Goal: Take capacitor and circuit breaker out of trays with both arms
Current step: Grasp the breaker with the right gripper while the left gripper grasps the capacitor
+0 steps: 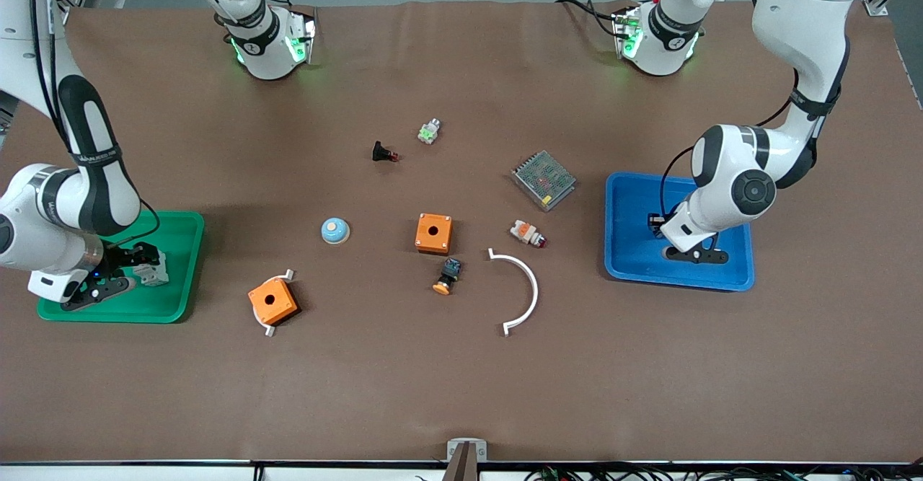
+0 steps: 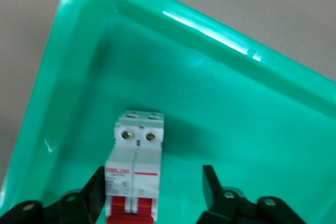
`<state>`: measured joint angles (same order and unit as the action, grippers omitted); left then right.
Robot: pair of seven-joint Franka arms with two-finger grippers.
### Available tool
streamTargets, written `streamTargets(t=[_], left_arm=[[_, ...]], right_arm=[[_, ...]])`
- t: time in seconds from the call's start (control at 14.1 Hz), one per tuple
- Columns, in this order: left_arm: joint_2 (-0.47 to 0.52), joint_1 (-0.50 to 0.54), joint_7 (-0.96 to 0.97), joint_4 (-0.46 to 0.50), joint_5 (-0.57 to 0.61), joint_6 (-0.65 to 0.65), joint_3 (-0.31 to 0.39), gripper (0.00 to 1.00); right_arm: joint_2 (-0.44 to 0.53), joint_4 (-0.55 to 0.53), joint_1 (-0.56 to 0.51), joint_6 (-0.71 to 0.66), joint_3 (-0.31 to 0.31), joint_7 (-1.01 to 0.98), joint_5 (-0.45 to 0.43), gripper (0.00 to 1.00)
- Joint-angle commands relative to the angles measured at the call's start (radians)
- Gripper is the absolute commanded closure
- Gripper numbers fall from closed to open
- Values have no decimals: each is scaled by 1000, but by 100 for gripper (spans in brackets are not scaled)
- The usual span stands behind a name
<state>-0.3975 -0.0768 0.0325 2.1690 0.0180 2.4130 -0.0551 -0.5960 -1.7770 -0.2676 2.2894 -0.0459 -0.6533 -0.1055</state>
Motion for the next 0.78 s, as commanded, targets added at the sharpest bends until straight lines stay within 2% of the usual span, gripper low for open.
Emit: streamTargets(t=[0.0,0.14,0.21,0.28,0.42,0.71], left_arm=[[28,-1,12,-67,31,-73,-8,100],[23,-20,49,-163,30,-132,-31,100],[17,-38,79,-217,30,-159,-37,100],[6,-58,111,-274,20,-196,-37,100],[-50,-99,192,-413,-2,-268,-45,100],[-182,-207,352,-642,-81,-288,-45,100]], right_arm=[[-7,11,-13,2,15,-16,-8,63],[2,11,-12,-17,18,-11,-7,95],[13,14,-13,-48,30,-11,-5,99],[30,22,-12,-88,37,-9,-3,100],[99,47,11,-189,44,4,56,100],[176,149,114,-390,49,159,82,100]])
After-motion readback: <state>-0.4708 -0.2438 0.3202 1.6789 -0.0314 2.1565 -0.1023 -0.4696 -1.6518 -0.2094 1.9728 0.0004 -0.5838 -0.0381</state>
